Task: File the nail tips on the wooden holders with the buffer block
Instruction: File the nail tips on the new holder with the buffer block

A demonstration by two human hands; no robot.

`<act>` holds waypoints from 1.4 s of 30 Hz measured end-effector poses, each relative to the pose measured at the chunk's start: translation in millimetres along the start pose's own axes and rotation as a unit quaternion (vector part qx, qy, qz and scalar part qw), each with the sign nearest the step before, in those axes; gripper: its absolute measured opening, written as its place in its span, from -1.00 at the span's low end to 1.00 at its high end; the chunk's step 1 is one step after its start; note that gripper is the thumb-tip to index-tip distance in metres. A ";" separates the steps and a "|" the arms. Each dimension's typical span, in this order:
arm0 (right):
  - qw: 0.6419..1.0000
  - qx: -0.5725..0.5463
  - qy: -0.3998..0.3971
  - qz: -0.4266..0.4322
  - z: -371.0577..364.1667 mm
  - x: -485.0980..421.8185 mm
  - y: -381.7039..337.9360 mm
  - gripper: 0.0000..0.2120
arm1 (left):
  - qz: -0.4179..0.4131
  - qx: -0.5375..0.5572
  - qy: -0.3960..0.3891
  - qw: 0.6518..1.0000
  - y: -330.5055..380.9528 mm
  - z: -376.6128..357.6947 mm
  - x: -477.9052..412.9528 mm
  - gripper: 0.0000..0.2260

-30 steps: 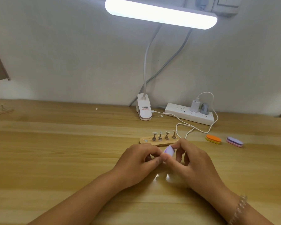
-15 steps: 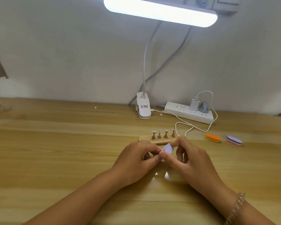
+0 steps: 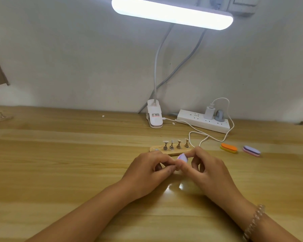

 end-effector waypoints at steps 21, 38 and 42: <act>0.997 0.013 -0.015 0.072 -6.3 8.3 -13.1 -0.64 | -0.007 -0.001 -0.013 1.000 7.8 0.2 -0.6 -0.80; 0.998 0.004 0.010 0.063 -2.3 6.5 -9.4 -0.65 | 0.007 0.070 0.003 0.997 5.5 4.0 -1.5 -0.85; 0.998 0.005 0.034 0.052 0.4 4.7 -7.2 -0.64 | 0.015 0.059 -0.003 0.998 6.4 1.6 -0.7 -0.86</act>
Point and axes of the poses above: each hand's wrist, its own x-axis away from the middle knuckle, its own z-axis out of the back of the hand, y = z × x, the point moved 6 cm from there along -x, towards the middle knuckle, and after that the axes turned 3 degrees about -z, right-handed, at the moved point
